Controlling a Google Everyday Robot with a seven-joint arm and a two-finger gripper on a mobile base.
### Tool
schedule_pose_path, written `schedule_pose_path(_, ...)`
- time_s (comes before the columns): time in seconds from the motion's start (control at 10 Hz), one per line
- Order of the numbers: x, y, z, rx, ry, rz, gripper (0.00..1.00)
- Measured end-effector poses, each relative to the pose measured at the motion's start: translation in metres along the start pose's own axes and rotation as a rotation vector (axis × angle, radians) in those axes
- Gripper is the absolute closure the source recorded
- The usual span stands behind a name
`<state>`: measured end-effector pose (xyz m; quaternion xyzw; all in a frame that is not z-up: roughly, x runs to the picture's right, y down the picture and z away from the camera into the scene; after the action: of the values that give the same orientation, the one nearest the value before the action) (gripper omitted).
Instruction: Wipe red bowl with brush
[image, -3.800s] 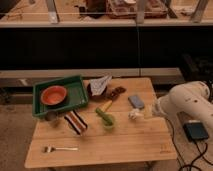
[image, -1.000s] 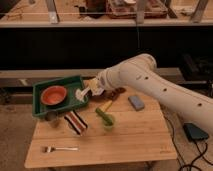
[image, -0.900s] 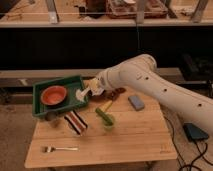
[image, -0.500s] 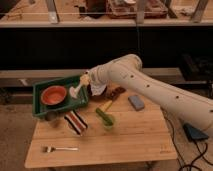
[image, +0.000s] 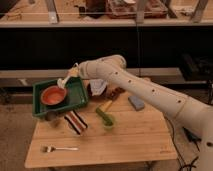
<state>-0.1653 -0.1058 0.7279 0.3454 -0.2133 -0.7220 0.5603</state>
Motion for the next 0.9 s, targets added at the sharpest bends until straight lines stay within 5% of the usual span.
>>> schedule_pose_path(0.2,0.002,-0.013,0.027,0.027,-0.001,-0.025,1.00)
schedule_pose_path(0.9,-0.012,-0.031,0.064,0.044,-0.025,-0.059,1.00)
